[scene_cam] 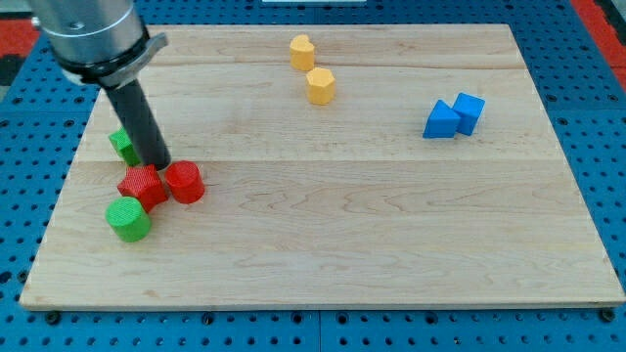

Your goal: Point your arm to yellow hexagon

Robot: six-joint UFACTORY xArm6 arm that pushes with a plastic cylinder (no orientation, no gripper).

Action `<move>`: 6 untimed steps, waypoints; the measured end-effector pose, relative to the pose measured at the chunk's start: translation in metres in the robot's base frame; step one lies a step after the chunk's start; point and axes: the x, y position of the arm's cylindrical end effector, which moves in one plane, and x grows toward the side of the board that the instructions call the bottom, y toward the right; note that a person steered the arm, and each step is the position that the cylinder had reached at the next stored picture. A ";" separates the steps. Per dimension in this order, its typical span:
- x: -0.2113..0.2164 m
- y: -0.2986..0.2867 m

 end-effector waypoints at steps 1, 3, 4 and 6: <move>-0.002 0.036; -0.002 0.057; -0.002 0.057; -0.014 0.056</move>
